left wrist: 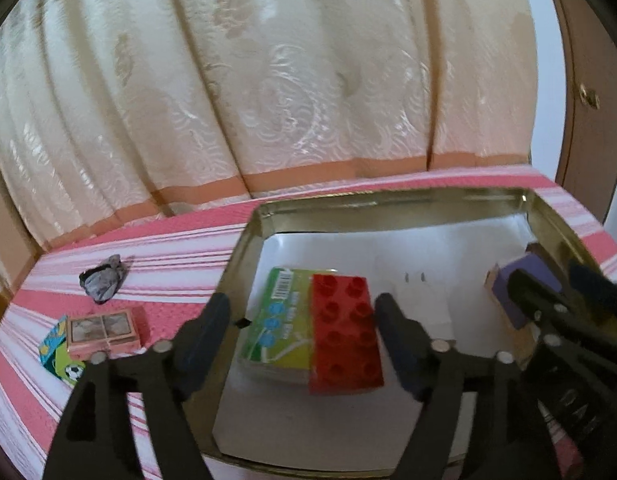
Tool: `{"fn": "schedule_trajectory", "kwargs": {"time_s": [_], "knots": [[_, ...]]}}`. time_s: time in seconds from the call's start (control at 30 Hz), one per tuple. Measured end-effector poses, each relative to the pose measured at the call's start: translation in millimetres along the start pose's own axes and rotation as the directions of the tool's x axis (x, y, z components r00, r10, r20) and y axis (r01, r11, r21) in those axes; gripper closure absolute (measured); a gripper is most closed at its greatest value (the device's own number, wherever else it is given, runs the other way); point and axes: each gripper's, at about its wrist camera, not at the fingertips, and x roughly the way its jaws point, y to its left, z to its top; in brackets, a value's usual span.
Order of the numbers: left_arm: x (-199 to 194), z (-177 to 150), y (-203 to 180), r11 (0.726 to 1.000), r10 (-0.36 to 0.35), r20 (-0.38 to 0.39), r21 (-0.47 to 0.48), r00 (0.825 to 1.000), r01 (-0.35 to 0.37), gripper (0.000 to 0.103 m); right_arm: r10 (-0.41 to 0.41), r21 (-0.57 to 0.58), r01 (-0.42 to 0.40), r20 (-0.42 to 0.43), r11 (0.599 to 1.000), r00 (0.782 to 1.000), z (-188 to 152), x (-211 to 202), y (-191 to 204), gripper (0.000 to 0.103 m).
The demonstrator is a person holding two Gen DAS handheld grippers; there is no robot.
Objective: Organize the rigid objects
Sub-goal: 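Lower the brick and block into the tray and open both grippers, then withdraw both open grippers from the tray toward the remaining toys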
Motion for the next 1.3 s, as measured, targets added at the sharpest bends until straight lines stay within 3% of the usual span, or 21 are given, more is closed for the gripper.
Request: {"fn": "schedule_trajectory", "kwargs": {"time_s": [0.03,0.13,0.4,0.57,0.8,1.03,1.17,1.3], "knots": [[-1,0,4,1.0,-0.003,0.006,-0.021,1.0,0.003,0.012,0.013,0.024,-0.013,0.004,1.0,1.0,0,0,-3,0.027],[-5,0,18,0.996,-0.015,0.028,-0.087,1.0,0.017,0.001,0.054,0.089,-0.055,0.024,0.994,0.998,0,-2,-13,0.021],[-19,-1,20,0.993,-0.051,0.106,-0.102,0.993,0.062,0.001,0.087,0.12,-0.1,0.107,0.988,0.99,1,-14,-13,0.018],[-29,-3,22,0.994,-0.035,0.155,-0.094,0.987,0.05,0.001,0.051,0.124,-0.077,0.205,0.989,0.977,3,-31,-17,0.018],[-40,-6,26,0.999,0.022,0.219,-0.053,0.975,-0.01,0.001,-0.083,0.125,0.039,0.376,0.991,0.923,0,-60,-17,0.018],[-46,-11,35,0.999,0.01,0.218,-0.054,0.976,0.002,0.001,-0.072,0.032,0.065,0.371,0.997,0.926,-1,-58,1,0.018],[-46,-13,44,0.998,0.003,0.209,-0.07,0.978,0.012,0.001,-0.097,0.026,0.095,0.38,0.995,0.92,-6,-63,7,0.018],[-48,-16,51,0.997,-0.005,0.203,-0.075,0.979,0.02,0.001,-0.079,0.033,0.072,0.377,0.997,0.923,-11,-67,13,0.018]]}}
